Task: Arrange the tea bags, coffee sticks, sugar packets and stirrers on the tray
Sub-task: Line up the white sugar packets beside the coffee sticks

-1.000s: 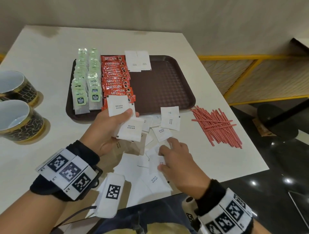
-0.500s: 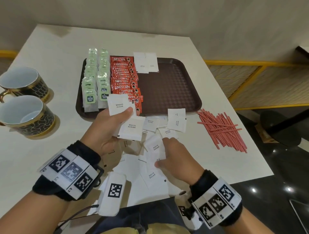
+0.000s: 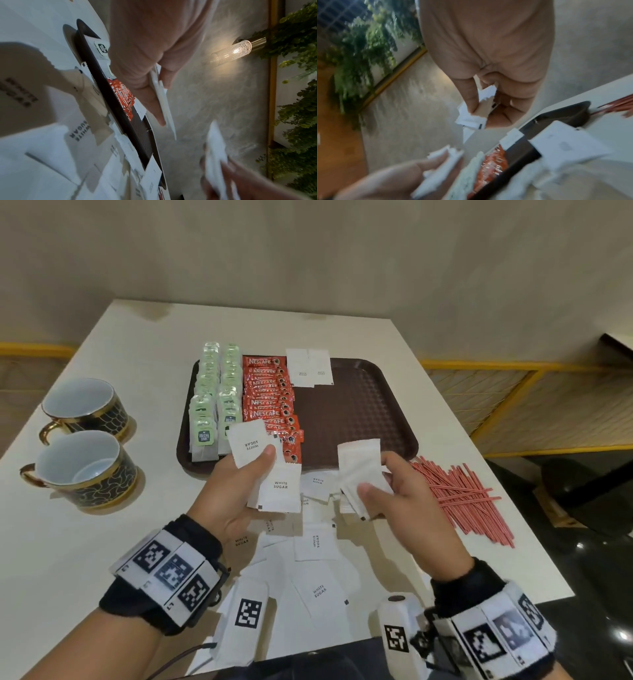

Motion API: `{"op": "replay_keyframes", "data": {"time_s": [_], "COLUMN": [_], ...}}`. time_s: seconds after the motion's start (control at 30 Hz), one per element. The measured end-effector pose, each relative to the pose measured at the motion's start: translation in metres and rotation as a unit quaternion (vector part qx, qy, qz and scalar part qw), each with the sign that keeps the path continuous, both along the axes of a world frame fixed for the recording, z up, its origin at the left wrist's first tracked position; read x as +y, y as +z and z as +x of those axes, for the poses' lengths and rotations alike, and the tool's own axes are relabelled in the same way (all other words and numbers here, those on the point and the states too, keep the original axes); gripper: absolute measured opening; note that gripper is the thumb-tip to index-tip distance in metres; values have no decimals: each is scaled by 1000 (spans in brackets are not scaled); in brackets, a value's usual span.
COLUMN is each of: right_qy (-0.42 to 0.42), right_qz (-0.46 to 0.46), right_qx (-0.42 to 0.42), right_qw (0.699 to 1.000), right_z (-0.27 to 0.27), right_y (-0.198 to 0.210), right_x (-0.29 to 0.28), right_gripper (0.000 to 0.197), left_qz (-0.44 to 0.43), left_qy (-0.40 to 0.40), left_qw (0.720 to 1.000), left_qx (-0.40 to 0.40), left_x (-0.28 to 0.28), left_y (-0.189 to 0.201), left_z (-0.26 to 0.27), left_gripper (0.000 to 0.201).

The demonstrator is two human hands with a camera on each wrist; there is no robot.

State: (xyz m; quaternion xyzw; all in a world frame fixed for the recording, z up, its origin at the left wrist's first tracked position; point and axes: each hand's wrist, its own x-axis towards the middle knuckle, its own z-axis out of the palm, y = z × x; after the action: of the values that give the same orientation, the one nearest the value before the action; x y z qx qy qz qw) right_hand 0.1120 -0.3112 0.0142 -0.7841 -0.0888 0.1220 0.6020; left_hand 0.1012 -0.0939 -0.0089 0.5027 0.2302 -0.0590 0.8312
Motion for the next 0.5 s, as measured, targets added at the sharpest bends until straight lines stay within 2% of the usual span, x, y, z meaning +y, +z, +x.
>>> {"op": "replay_keyframes", "data": {"time_s": [0.1,0.23,0.37,0.43,0.5], "right_qy": [61,62,29,12,-1], "right_qz": [74,4,4,12,20], "right_qx": [40,-29,-31,-22,-12], "right_qw": [995,998,999,1000,1000], "right_z": [4,10,17,19,21], "right_y": [14,6,6,6,4], "right_x": [19,42,49,52,55], "right_gripper": [31,28,30,30,28], "left_qz": [-36,-100,-171,-160,-102], "left_qy": [-3,-11,-27,-49,-60], "left_qw": [999,995,985,985,992], "left_qx": [-14,-29,-17,-32,-45], "left_x": [-10,-19,-9,-6,-6], "left_y": [6,18,26,27,26], "left_z": [3,8,7,5,3], "left_gripper": [22,26,39,39,39]}}
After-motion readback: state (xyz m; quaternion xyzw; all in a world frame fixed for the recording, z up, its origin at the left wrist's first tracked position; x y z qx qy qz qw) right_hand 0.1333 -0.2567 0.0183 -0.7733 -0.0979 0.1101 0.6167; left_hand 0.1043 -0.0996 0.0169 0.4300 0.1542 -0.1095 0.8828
